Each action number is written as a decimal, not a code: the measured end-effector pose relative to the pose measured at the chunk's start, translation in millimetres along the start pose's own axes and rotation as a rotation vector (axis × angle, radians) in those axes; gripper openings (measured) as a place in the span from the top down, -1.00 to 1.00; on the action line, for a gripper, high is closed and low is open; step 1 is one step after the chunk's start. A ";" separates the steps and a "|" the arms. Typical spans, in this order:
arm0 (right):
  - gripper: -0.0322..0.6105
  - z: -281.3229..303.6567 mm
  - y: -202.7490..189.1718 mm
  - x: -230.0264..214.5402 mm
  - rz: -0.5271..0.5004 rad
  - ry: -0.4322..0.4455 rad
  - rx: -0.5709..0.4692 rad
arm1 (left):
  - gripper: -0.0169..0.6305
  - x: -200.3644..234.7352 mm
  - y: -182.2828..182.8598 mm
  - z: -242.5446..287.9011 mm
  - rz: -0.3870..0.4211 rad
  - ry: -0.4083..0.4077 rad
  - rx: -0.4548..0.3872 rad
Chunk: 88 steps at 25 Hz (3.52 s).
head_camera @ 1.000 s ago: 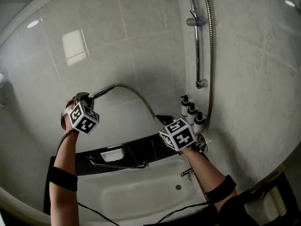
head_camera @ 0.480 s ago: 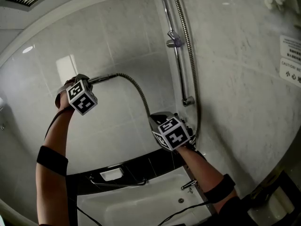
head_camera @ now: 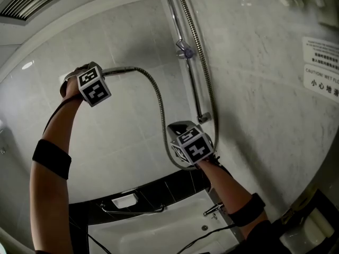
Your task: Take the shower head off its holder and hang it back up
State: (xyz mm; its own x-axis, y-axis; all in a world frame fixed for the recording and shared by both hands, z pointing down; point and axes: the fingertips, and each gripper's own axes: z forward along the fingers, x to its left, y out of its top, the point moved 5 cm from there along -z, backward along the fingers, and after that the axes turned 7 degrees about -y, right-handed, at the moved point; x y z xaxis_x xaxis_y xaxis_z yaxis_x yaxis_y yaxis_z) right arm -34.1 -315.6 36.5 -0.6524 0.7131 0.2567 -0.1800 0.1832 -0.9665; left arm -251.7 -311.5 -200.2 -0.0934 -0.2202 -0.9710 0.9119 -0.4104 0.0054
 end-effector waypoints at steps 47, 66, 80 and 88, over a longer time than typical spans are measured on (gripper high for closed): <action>0.83 -32.5 -14.6 -89.2 0.021 -0.070 -0.048 | 0.68 93.8 212.6 -9.9 0.515 0.265 0.052; 0.83 -34.7 -29.9 -89.6 0.051 -0.064 -0.034 | 0.68 98.7 231.1 -13.9 0.636 0.420 0.098; 0.83 -35.7 -35.5 -78.8 0.054 -0.057 -0.021 | 0.22 74.2 235.1 -24.1 0.637 0.468 -0.005; 0.83 -41.8 -49.0 -73.8 0.085 -0.075 -0.005 | 0.21 51.2 226.1 -68.5 0.558 0.483 -0.110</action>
State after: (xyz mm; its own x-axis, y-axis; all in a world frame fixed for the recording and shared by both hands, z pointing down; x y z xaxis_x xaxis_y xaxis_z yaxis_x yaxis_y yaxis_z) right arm 53.6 -348.9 64.5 -0.7183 0.6738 0.1734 -0.1181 0.1276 -0.9848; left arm -22.9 -355.0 -265.1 0.5580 0.0539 -0.8281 0.8095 -0.2547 0.5289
